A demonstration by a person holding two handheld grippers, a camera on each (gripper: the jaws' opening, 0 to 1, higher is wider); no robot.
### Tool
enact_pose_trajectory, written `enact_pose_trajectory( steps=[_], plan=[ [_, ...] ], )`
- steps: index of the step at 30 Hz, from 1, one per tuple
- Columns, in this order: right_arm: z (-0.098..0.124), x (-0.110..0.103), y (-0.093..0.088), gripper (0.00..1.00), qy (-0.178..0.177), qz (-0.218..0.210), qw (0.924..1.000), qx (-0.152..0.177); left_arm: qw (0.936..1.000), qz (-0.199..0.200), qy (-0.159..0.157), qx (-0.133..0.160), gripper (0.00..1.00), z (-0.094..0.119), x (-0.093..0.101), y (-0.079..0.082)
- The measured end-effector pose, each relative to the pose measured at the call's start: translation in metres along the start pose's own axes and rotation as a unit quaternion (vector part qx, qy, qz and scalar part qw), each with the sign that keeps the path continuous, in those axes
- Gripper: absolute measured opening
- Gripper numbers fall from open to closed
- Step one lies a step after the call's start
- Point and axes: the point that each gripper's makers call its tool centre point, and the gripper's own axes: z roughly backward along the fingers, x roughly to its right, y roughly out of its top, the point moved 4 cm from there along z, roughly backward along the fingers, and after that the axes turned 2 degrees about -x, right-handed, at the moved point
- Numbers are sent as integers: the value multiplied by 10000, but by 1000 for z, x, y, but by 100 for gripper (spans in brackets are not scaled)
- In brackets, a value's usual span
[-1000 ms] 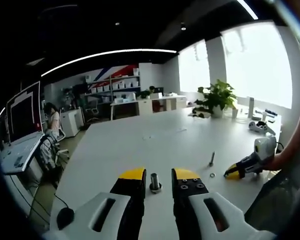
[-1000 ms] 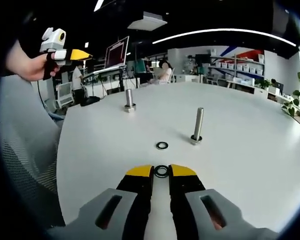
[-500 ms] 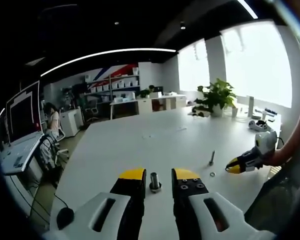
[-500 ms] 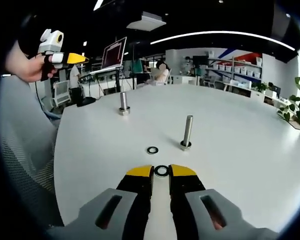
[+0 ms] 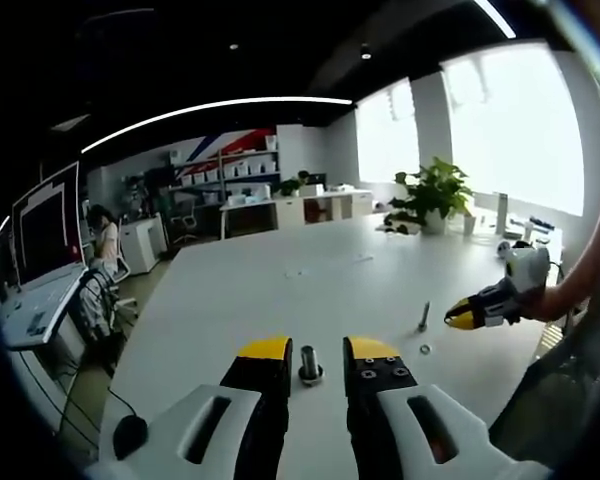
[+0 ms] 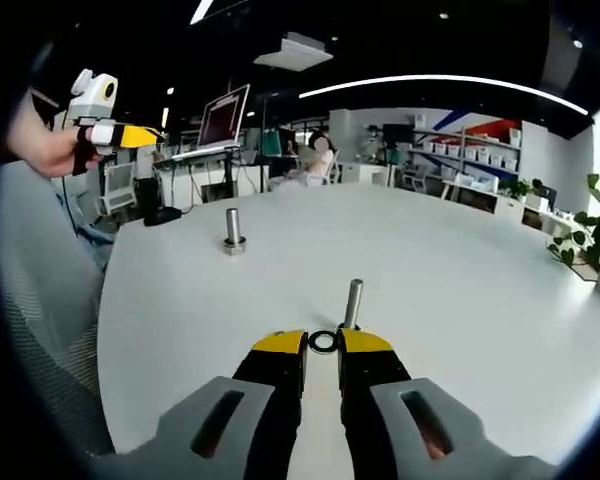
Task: Place the washer onto the threaded stud by aligning its center hole with the stud, sliding it down to the base, and recovering from edge contact or off-axis alignment until the washer reaches the visible bottom stop.
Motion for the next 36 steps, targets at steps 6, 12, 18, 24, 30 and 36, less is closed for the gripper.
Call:
enact_pose_trajectory(
  steps=[6, 12, 18, 24, 30, 36],
  plan=[
    [-8, 8, 18, 14, -68, 93, 9998, 141, 10000, -6, 6, -2, 19, 0, 0, 0],
    [-17, 16, 28, 14, -114, 153, 9997, 175, 10000, 3, -1, 15, 19, 0, 1, 1],
    [-21, 19, 29, 14, -122, 208, 9996, 128, 10000, 7, 9, 23, 19, 1, 0, 1],
    [-25, 17, 27, 14, -89, 201, 9997, 44, 10000, 24, 14, 26, 19, 1, 0, 1],
    [-27, 17, 24, 14, -71, 227, 9997, -41, 10000, 54, 2, 26, 19, 1, 0, 1],
    [-28, 18, 22, 13, -79, 184, 9998, -91, 10000, 73, 2, 31, 19, 1, -1, 1]
  ],
)
